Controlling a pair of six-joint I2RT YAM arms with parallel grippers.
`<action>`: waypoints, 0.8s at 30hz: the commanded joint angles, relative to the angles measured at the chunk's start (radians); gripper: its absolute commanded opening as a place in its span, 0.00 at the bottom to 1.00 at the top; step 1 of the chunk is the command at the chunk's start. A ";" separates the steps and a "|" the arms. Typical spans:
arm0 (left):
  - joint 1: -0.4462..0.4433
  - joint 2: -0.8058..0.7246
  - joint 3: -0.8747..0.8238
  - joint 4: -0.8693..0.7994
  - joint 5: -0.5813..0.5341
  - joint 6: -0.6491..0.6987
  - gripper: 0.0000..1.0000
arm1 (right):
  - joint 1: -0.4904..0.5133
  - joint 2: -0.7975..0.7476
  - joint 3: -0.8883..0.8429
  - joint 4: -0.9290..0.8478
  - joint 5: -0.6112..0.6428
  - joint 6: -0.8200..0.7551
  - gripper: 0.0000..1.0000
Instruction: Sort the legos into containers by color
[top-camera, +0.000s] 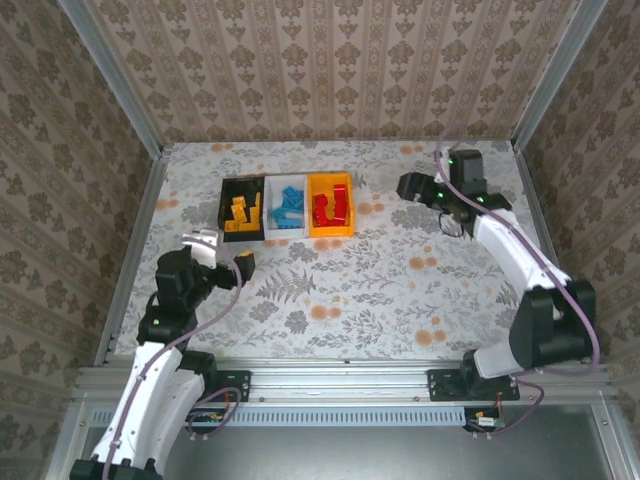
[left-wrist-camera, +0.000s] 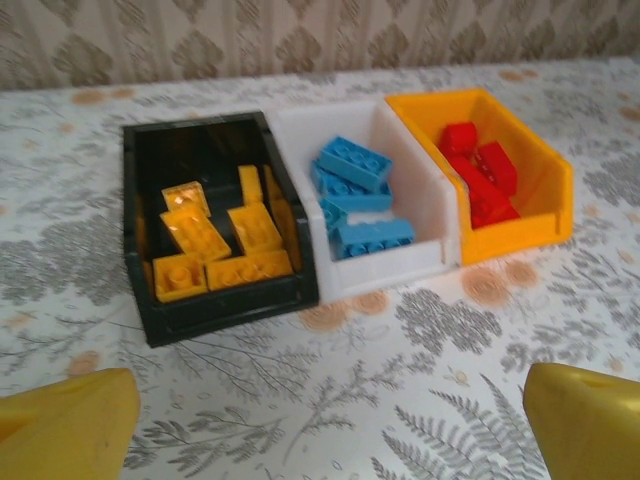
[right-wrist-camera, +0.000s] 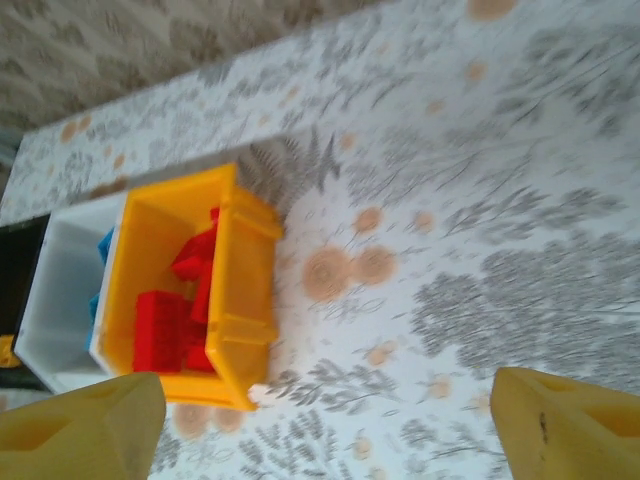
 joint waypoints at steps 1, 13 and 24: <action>0.005 -0.074 -0.052 0.093 -0.101 -0.036 1.00 | -0.018 -0.151 -0.117 0.131 0.043 -0.105 0.91; 0.006 -0.183 -0.129 0.144 -0.249 -0.064 1.00 | -0.024 -0.332 -0.397 0.395 0.167 -0.192 1.00; 0.008 -0.233 -0.169 0.120 -0.294 -0.057 1.00 | -0.024 -0.275 -0.524 0.514 0.218 -0.346 1.00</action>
